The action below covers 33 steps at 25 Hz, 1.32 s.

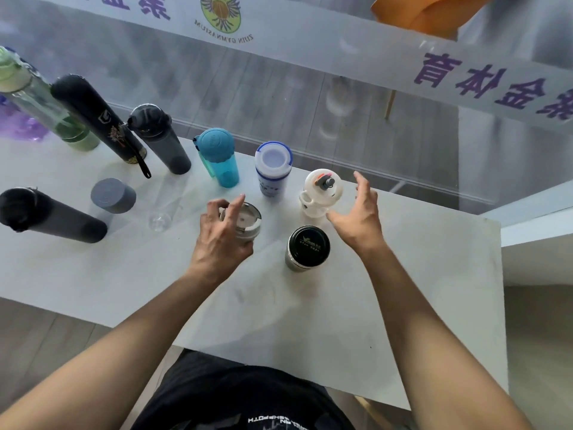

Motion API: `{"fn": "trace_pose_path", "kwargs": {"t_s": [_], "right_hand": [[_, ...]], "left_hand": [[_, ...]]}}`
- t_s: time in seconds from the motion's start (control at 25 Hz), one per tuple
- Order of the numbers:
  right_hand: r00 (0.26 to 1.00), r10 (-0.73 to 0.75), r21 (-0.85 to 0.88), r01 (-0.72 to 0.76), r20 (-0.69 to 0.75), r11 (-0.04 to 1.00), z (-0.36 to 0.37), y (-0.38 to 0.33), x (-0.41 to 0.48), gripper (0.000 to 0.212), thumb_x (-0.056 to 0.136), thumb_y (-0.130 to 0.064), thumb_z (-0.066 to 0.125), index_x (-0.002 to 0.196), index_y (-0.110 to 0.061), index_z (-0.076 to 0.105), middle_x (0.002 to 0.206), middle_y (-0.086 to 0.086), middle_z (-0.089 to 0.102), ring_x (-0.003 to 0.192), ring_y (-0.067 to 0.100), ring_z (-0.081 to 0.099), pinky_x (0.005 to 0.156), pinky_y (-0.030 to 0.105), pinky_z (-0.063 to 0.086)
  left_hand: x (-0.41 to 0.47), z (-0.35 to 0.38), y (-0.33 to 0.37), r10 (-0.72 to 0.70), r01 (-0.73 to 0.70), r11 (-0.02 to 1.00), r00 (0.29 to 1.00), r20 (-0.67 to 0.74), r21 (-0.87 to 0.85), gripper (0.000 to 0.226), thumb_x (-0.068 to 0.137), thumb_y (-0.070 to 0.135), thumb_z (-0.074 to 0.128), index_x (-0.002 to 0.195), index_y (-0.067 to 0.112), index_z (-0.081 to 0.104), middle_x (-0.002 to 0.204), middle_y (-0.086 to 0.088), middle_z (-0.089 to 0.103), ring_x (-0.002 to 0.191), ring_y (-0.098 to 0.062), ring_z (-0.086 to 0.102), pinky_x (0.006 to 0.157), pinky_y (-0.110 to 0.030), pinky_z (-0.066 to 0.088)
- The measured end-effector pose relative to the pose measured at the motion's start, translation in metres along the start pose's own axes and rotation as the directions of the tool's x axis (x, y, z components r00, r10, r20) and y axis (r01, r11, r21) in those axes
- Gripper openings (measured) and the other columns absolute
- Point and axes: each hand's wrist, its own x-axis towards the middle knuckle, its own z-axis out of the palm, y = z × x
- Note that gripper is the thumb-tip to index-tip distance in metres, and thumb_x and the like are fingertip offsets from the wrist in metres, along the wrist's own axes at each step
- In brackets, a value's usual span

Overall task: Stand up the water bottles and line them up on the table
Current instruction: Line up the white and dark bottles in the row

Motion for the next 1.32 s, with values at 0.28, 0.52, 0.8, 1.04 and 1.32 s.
{"fn": "trace_pose_path", "kwargs": {"t_s": [0.28, 0.52, 0.8, 1.04, 1.32], "right_hand": [[0.981, -0.153, -0.123, 0.168, 0.121, 0.978, 0.024, -0.008, 0.044, 0.086, 0.069, -0.040, 0.087, 0.141, -0.028, 0.042, 0.133, 0.004, 0.047, 0.115, 0.028, 0.059, 0.097, 0.035, 0.047], [0.981, -0.183, -0.086, 0.188, 0.064, 0.978, 0.027, 0.003, 0.054, 0.085, 0.069, -0.026, 0.087, 0.142, -0.020, 0.043, 0.136, 0.006, 0.047, 0.118, 0.030, 0.055, 0.099, 0.033, 0.045], [0.985, -0.160, -0.047, 0.163, 0.062, 0.986, 0.026, 0.004, 0.057, 0.083, 0.068, -0.022, 0.089, 0.140, -0.022, 0.046, 0.132, 0.007, 0.050, 0.118, 0.024, 0.055, 0.091, 0.022, 0.039], [0.988, -0.136, -0.034, 0.139, 0.078, 0.990, 0.029, -0.006, 0.064, 0.086, 0.068, -0.020, 0.087, 0.142, -0.023, 0.046, 0.133, 0.008, 0.050, 0.120, 0.025, 0.055, 0.089, 0.019, 0.035], [0.986, -0.136, -0.028, 0.139, 0.097, 0.990, 0.037, -0.013, 0.069, 0.082, 0.066, -0.021, 0.086, 0.138, -0.024, 0.047, 0.130, 0.005, 0.049, 0.120, 0.025, 0.054, 0.089, 0.019, 0.035]], "left_hand": [[-0.005, 0.011, 0.016, 0.063, -0.059, 0.997, 0.995, 0.073, -0.052, 0.093, 0.063, 0.021, 0.086, 0.142, 0.028, 0.037, 0.142, -0.006, 0.026, 0.117, -0.034, 0.049, 0.098, -0.045, 0.049], [0.001, -0.010, 0.021, 0.128, -0.126, 0.992, 0.986, 0.105, -0.019, 0.082, 0.075, 0.047, 0.071, 0.146, 0.028, 0.034, 0.152, -0.006, 0.027, 0.126, -0.030, 0.044, 0.107, -0.041, 0.040], [0.098, -0.045, 0.057, 0.301, -0.290, 0.934, 0.953, -0.020, 0.206, 0.075, 0.077, 0.028, 0.065, 0.147, 0.029, 0.037, 0.148, -0.012, 0.036, 0.125, -0.037, 0.040, 0.103, -0.043, 0.037], [0.152, -0.026, 0.069, 0.212, -0.313, 0.914, 0.912, 0.352, 0.259, 0.079, 0.076, 0.018, 0.079, 0.141, 0.034, 0.038, 0.136, -0.012, 0.039, 0.115, -0.038, 0.046, 0.093, -0.046, 0.048], [0.158, -0.027, 0.058, 0.213, -0.277, 0.939, 0.934, 0.286, 0.205, 0.081, 0.075, 0.021, 0.080, 0.143, 0.032, 0.037, 0.135, -0.014, 0.038, 0.115, -0.039, 0.046, 0.098, -0.047, 0.047]]}}
